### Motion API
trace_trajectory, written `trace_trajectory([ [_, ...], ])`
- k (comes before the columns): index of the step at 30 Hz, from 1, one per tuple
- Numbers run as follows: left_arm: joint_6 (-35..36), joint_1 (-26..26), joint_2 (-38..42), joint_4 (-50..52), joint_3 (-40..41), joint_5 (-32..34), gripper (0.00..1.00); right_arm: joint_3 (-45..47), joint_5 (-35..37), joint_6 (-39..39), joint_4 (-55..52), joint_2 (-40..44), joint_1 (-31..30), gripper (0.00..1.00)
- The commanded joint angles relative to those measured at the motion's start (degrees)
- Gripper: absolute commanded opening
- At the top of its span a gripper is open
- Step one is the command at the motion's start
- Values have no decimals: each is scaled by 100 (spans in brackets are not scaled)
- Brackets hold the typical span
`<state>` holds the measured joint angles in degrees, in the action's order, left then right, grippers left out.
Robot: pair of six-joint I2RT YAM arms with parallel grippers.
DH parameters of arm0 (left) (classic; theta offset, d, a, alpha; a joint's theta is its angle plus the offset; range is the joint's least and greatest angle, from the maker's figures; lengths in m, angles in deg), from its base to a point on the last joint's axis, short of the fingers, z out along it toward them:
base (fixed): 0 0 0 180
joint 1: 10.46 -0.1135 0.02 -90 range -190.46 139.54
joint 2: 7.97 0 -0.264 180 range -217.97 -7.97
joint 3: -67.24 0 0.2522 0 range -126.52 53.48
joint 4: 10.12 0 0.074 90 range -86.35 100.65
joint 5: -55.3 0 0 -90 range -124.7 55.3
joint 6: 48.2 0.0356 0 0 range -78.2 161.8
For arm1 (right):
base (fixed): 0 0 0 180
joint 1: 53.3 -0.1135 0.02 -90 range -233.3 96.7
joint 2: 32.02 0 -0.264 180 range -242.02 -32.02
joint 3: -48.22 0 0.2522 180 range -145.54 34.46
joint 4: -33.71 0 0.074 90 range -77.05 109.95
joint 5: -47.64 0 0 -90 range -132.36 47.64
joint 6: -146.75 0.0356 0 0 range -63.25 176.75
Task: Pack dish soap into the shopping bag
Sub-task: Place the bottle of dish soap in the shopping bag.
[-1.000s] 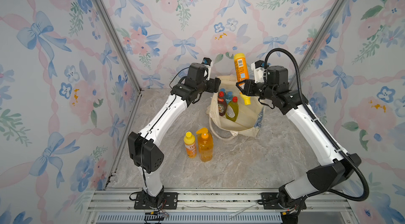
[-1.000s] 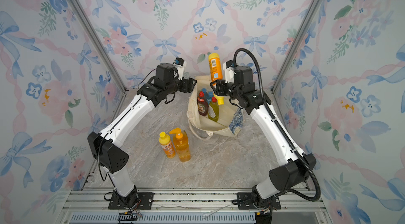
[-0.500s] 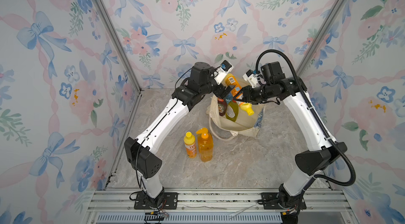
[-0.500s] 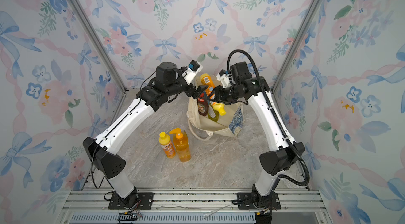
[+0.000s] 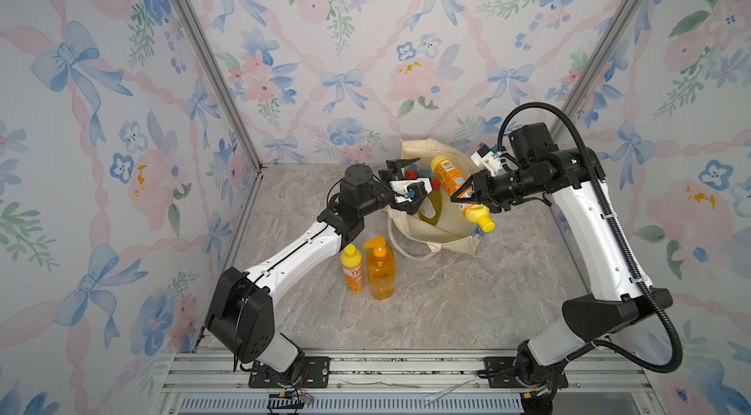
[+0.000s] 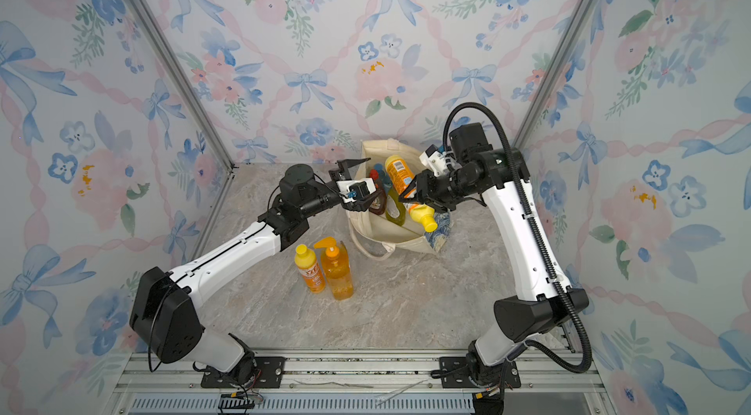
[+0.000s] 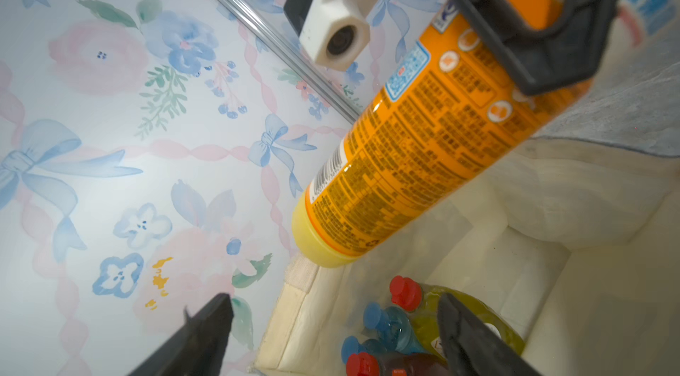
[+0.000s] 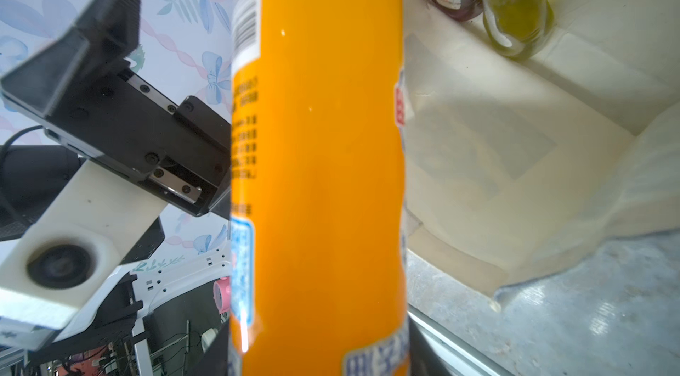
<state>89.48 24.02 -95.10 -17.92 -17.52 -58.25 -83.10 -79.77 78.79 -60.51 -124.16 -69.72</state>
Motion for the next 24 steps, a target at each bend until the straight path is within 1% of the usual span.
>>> trace_trajectory([
  [1, 577, 19, -186, -279, -264, -529, 98, 137, -705, 38, -83, 177, 6, 0],
  [5, 796, 91, -336, 157, -423, -830, 98, 450, -1112, 223, 72, 289, 8, 0],
  [8, 756, 202, -416, 290, -427, -1052, 96, 822, -1389, 576, 532, 418, 8, 0],
  [10, 870, 295, -509, 504, -488, -1035, 94, 1004, -1531, 759, 809, 460, 8, 0],
  [15, 1096, 339, -707, 862, -637, -859, 93, 972, -1551, 784, 800, 416, -9, 0],
  [18, 1294, 336, -731, 1351, -772, -852, 93, 942, -1477, 730, 746, 426, -1, 0],
  [20, 1288, 297, -607, 1558, -694, -968, 94, 940, -1352, 666, 693, 433, 16, 0],
  [24, 1123, 64, -125, 1572, -214, -1489, 94, 1067, -1190, 699, 741, 494, 67, 0],
])
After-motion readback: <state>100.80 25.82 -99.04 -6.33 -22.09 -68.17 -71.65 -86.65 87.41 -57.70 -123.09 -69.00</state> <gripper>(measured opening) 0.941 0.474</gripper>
